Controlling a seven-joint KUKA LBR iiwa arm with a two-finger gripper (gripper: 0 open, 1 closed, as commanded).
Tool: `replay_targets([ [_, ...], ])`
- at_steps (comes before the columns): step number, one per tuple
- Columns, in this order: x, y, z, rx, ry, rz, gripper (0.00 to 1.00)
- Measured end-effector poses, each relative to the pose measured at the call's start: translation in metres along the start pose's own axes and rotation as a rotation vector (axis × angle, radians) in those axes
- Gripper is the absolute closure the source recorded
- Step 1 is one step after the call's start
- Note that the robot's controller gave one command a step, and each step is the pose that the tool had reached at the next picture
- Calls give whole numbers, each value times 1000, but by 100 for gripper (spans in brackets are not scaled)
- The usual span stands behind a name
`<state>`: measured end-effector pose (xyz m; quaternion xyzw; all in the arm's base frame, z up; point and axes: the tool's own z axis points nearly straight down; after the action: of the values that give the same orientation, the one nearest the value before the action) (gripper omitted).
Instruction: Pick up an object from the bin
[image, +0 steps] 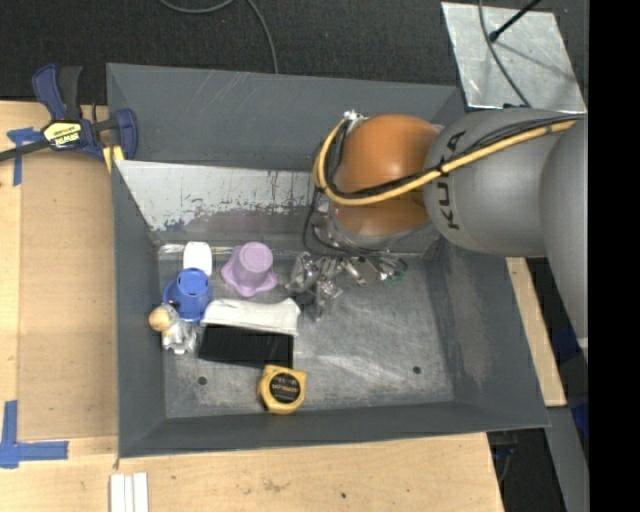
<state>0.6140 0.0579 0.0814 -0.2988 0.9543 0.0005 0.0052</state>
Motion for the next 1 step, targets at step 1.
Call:
replay_targets([
  [1,2,1,-20,-4,11,0,100],
])
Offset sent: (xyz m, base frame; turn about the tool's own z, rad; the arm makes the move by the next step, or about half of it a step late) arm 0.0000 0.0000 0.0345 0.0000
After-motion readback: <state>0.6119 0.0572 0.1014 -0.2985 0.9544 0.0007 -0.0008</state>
